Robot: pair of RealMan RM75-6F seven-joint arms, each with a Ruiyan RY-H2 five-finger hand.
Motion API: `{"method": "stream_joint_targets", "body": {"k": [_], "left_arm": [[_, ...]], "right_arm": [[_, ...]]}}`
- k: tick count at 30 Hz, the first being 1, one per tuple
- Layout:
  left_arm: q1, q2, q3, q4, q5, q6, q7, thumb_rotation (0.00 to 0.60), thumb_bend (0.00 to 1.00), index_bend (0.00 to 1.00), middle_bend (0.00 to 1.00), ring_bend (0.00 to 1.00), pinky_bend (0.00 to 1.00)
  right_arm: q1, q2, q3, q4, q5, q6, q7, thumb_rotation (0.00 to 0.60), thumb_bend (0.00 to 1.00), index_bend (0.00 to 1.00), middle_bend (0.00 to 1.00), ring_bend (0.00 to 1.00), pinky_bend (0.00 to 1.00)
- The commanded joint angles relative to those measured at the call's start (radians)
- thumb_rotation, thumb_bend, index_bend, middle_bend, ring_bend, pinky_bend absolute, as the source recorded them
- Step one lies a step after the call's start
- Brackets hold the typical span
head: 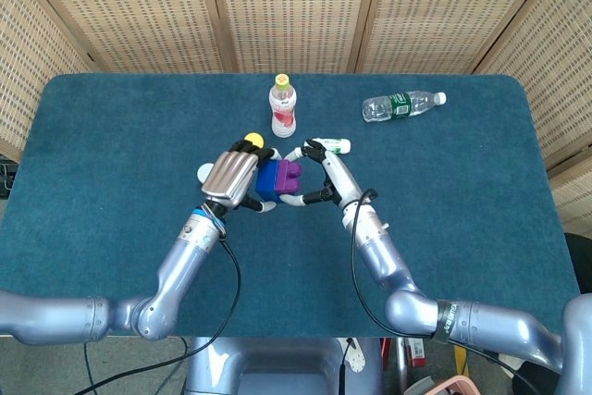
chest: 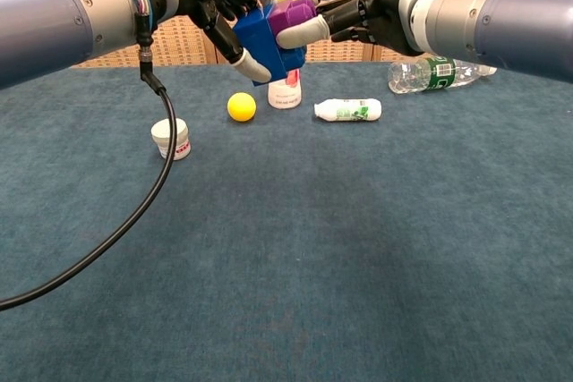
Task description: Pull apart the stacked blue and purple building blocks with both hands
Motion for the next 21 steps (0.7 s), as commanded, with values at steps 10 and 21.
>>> {"method": "stream_joint_targets", "body": {"k": [10,21], "left_arm": [[-0.001,-0.022,0.006,0.002,0.019,0.064,0.042,0.6,0.16,0.52,0.5,0.34,0.2],[0.039,0.015,0.033,0.025,0.069,0.061,0.01,0.6,0.16,0.54,0.52,0.35,0.2]], "right_arm": [[-0.001,0.013,0.007,-0.008,0.011,0.005,0.003,0.6,0.29,0.68,0.32,0.0,0.0],[-0.023,0.055,0.01,-0.01,0.025,-0.011,0.02,0.6,0.29,0.69,0.32,0.0,0.0]]}}
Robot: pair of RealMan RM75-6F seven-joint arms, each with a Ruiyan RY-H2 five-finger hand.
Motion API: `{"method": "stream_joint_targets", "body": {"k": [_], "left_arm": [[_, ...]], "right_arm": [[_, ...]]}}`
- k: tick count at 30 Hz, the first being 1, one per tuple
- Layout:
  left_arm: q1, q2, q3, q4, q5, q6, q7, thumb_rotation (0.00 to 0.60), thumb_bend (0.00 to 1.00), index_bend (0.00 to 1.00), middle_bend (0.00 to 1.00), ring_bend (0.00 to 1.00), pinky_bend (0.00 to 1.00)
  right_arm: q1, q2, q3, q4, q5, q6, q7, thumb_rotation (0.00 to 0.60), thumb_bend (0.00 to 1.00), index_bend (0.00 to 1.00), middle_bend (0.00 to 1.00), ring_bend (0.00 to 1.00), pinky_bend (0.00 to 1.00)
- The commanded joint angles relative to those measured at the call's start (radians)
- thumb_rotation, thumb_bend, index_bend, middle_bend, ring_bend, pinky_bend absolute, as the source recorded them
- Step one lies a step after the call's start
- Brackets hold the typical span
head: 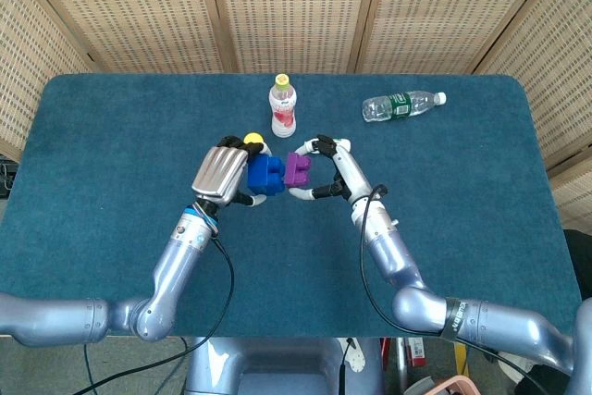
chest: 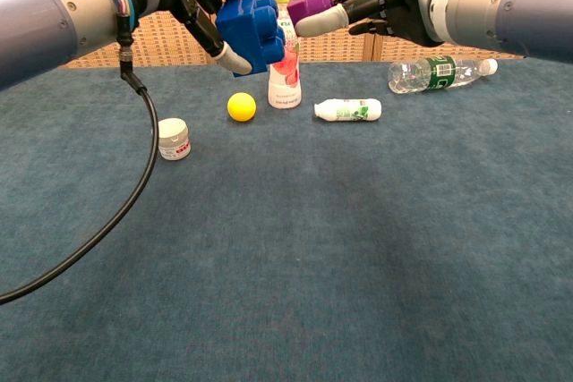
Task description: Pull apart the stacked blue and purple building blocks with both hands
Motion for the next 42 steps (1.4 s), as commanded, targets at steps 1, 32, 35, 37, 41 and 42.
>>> {"method": "stream_joint_targets", "body": {"k": [1,32,35,37,41,42], "left_arm": [[0.02,0.021,0.008,0.007,0.019,-0.006,-0.025,0.6,0.16,0.54,0.52,0.35,0.2],[0.237,0.255,0.26,0.159,0.318,-0.137,-0.144,0.6,0.17,0.54,0.5,0.35,0.19],[0.25,0.237,0.275,0.179,0.327,-0.143,-0.139,0.6,0.1,0.29,0.24,0.22,0.12],[0.254,0.232,0.284,0.181,0.317,-0.16,-0.129,0.6,0.02,0.06,0.04,0.06,0.05],[0.259,0.262,0.273,0.139,0.296,-0.191,-0.148,0.6,0.0,0.0,0.0,0.0,0.0],[0.269,0.293,0.262,0.105,0.306,-0.179,-0.177,0.6,0.0,0.0,0.0,0.0,0.0]], "right_arm": [[-0.01,0.015,0.0,-0.001,0.003,-0.01,0.009,0.6,0.29,0.69,0.32,0.0,0.0],[-0.117,0.127,-0.347,0.109,-0.392,-0.008,-0.26,0.6,0.3,0.69,0.33,0.0,0.0],[-0.121,0.117,-0.385,0.13,-0.441,0.002,-0.307,0.6,0.25,0.54,0.29,0.0,0.0],[-0.124,0.112,-0.405,0.142,-0.468,0.007,-0.333,0.6,0.07,0.26,0.14,0.0,0.0],[-0.126,0.128,-0.415,0.124,-0.474,0.014,-0.385,0.6,0.0,0.08,0.01,0.0,0.0],[-0.134,0.145,-0.404,0.096,-0.478,0.039,-0.383,0.6,0.0,0.07,0.01,0.0,0.0]]}}
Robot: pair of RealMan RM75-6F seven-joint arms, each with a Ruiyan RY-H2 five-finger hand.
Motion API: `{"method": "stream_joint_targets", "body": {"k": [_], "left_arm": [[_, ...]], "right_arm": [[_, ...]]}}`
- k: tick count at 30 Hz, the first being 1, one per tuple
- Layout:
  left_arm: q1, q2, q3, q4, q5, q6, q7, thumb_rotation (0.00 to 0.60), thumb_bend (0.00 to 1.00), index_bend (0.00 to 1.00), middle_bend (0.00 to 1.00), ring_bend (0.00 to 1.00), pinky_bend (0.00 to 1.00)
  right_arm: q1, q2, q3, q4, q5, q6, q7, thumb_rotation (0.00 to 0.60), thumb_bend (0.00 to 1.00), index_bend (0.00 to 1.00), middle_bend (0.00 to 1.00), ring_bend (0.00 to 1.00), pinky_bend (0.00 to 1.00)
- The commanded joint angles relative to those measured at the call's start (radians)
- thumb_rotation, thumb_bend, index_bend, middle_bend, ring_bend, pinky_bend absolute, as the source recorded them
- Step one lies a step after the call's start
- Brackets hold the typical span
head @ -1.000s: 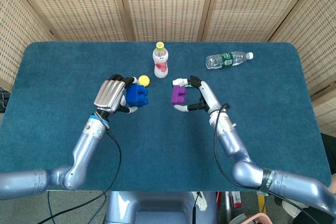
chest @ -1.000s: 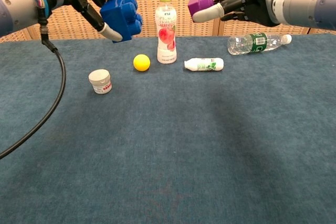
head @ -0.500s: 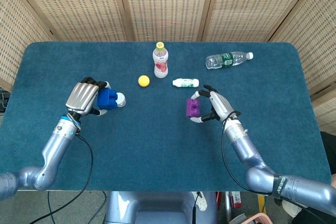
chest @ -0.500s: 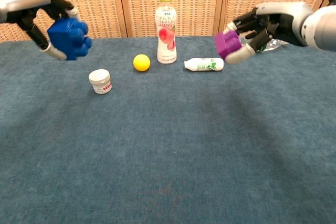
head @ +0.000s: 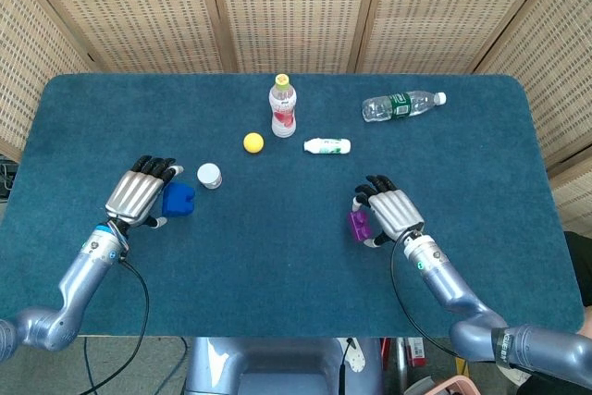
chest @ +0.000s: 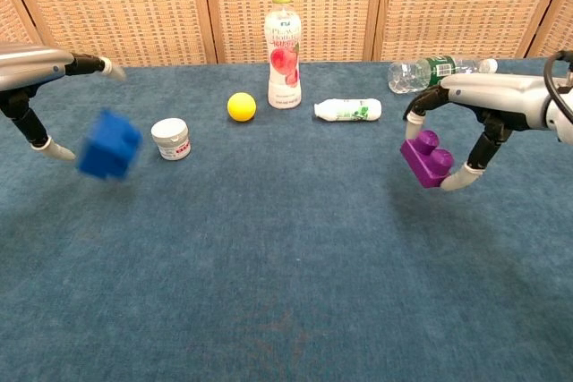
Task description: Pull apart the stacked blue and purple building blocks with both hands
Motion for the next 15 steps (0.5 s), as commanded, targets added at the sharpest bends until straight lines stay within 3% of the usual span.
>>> {"method": "stream_joint_targets", "body": {"k": [1,5,8,15], "left_arm": [[0.019,0.061,-0.019,-0.066,0.008,0.009,-0.053,0.6,0.0,0.0,0.0,0.0,0.0],[0.042,0.115,-0.03,-0.114,0.029,0.033,-0.094,0.6,0.0,0.0,0.0,0.0,0.0],[0.128,0.195,-0.041,-0.175,0.08,0.159,-0.187,0.6,0.0,0.0,0.0,0.0,0.0],[0.334,0.26,-0.002,-0.189,0.174,0.396,-0.348,0.6,0.0,0.0,0.0,0.0,0.0]], "right_arm": [[-0.015,0.031,0.009,-0.048,-0.011,0.04,-0.01,0.6,0.0,0.07,0.01,0.0,0.0],[-0.035,0.071,0.016,-0.105,-0.027,0.071,0.001,0.6,0.0,0.07,0.01,0.0,0.0],[-0.105,0.146,-0.002,-0.162,-0.134,0.185,0.036,0.6,0.0,0.07,0.01,0.0,0.0],[-0.274,0.208,-0.076,-0.055,-0.367,0.432,0.199,0.6,0.0,0.07,0.01,0.0,0.0]]}}
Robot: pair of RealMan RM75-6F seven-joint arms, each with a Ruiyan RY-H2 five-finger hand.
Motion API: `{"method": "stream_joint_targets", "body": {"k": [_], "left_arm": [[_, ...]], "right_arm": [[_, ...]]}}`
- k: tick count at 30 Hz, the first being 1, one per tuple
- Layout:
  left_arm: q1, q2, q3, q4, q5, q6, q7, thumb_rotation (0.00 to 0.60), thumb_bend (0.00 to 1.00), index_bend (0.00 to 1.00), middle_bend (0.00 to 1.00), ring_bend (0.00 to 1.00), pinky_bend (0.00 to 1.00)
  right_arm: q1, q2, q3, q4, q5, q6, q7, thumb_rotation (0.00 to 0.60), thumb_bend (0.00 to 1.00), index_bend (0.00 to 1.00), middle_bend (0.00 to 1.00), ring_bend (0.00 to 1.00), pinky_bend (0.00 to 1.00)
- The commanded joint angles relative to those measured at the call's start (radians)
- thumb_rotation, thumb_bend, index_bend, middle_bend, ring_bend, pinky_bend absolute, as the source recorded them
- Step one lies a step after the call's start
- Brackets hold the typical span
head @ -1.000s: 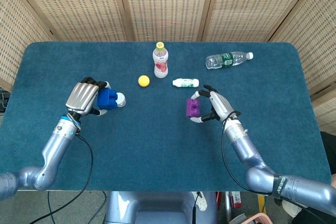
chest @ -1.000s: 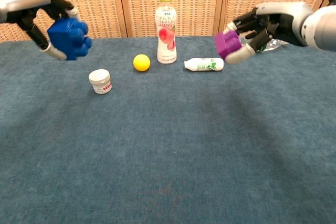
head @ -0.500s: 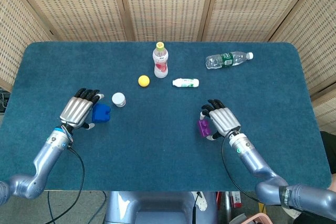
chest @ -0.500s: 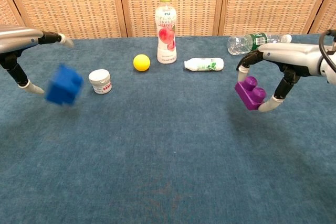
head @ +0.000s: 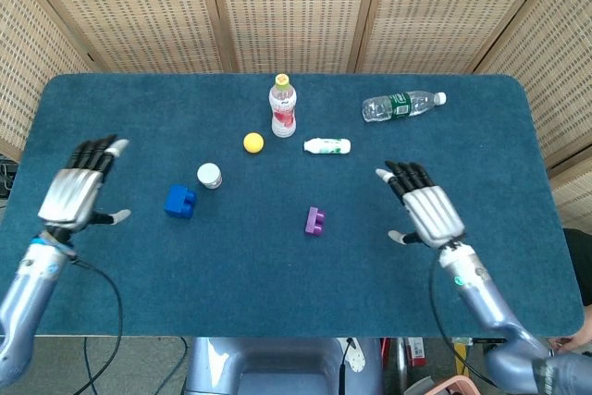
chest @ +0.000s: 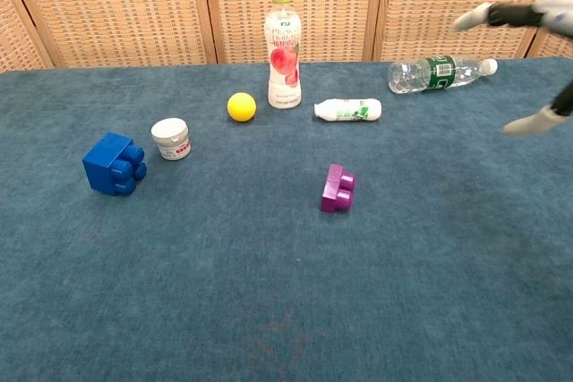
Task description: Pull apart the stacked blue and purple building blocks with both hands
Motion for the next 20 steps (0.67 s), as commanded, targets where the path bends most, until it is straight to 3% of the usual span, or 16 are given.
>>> {"method": "stream_joint_targets", "body": {"k": [1,5,10,20], "left_arm": [[0.146,0.046,0.029,-0.014,0.06,0.154,-0.099,0.6,0.0,0.0,0.0,0.0,0.0],[0.247,0.045,0.056,-0.012,0.085,0.254,-0.15,0.6,0.0,0.0,0.0,0.0,0.0],[0.345,0.033,0.093,0.011,0.15,0.343,-0.199,0.6,0.0,0.0,0.0,0.0,0.0],[0.408,0.003,0.119,0.063,0.215,0.348,-0.226,0.6,0.0,0.0,0.0,0.0,0.0]], "right_arm": [[-0.123,0.04,-0.05,0.096,-0.142,0.176,0.115,0.6,0.0,0.07,0.01,0.0,0.0],[-0.208,0.039,-0.072,0.182,-0.183,0.288,0.148,0.6,0.0,0.06,0.0,0.0,0.0],[-0.299,0.068,-0.088,0.152,-0.17,0.364,0.106,0.6,0.0,0.0,0.0,0.0,0.0],[-0.374,0.087,-0.092,0.117,-0.151,0.381,0.073,0.6,0.0,0.0,0.0,0.0,0.0]]}}
